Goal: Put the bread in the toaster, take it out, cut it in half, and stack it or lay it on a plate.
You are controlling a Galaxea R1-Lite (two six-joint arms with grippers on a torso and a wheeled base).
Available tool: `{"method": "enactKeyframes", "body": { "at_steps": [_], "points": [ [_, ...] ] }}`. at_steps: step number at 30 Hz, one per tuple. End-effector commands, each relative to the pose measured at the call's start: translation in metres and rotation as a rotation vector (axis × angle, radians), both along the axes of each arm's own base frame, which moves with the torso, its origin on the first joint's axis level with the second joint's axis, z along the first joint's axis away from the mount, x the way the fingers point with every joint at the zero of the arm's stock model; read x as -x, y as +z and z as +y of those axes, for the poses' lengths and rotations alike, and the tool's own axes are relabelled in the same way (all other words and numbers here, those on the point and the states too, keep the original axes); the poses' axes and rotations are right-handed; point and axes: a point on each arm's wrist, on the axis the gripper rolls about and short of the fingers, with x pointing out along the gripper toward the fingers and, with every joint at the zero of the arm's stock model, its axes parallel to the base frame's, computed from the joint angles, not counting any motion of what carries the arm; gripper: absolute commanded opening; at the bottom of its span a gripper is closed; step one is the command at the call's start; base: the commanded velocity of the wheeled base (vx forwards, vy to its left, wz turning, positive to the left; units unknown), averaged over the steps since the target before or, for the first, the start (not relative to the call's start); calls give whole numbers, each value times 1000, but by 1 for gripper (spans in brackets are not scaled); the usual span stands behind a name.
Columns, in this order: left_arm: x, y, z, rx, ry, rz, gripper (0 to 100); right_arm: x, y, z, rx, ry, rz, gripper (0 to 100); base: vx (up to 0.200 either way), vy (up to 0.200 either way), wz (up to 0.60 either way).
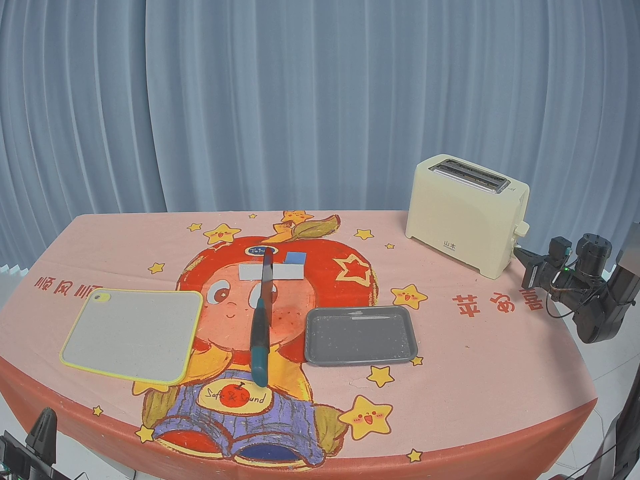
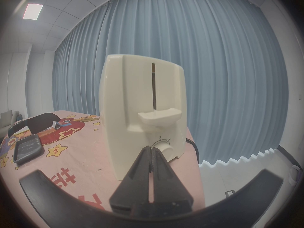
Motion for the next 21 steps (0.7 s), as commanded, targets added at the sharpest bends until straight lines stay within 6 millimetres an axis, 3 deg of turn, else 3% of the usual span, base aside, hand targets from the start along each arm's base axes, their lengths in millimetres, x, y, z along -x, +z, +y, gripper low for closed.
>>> {"method": "enactKeyframes", "body": {
  "at_steps": [1,21],
  "points": [
    [0,-5,0,0,0,1,0,0,-4,0,-1,-1,15,0,0,0,0],
    [0,-5,0,0,0,0,0,2,-11,2,3,0,38,0,0,0,0]
  ]
}}
